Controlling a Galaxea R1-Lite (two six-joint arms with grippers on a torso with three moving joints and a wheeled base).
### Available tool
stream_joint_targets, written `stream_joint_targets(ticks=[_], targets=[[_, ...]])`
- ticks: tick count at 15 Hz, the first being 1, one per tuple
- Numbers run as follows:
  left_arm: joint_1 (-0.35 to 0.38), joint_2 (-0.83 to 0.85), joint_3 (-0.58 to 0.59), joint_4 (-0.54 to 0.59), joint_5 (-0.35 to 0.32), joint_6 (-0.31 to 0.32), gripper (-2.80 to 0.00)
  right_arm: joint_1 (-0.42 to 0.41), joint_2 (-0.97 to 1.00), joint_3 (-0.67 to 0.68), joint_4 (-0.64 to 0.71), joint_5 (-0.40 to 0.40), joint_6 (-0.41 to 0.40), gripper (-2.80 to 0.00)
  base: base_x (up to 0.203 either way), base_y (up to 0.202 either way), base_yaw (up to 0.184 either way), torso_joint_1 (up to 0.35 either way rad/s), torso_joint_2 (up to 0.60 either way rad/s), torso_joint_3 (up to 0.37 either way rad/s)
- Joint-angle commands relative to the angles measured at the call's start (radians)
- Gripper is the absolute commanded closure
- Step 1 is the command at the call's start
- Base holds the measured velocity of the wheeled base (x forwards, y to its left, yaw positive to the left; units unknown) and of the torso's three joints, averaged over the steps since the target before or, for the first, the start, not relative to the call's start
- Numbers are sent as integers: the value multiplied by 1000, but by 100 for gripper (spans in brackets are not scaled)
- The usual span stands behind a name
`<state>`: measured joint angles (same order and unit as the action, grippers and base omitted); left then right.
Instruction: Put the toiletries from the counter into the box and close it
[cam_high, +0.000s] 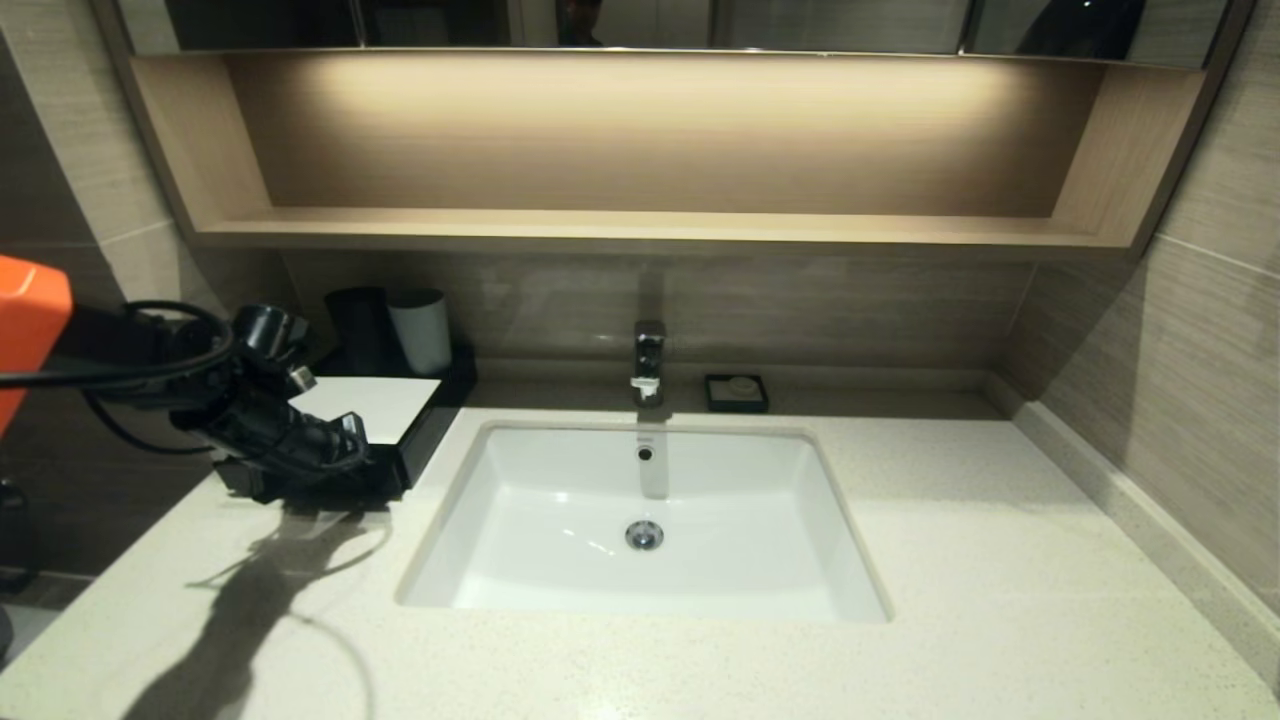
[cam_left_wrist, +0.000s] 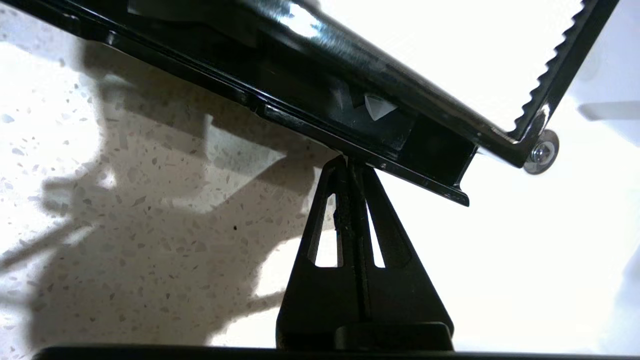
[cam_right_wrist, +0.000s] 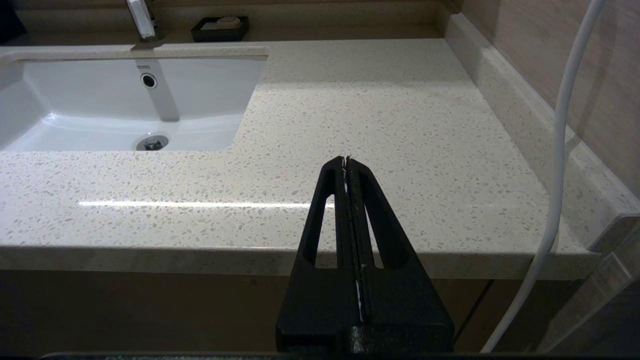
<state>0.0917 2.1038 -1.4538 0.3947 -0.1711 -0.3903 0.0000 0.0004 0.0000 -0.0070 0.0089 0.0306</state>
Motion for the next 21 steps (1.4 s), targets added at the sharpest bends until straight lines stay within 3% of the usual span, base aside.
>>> stream_joint_targets(ticks=[1, 21], targets=[[0, -1, 6, -14, -1, -3, 0, 0, 1, 0, -1, 0, 0, 0, 0, 0, 0, 0, 0, 0], [0, -45, 99, -165, -2, -18, 0, 0, 1, 0, -1, 0, 0, 0, 0, 0, 0, 0, 0, 0]])
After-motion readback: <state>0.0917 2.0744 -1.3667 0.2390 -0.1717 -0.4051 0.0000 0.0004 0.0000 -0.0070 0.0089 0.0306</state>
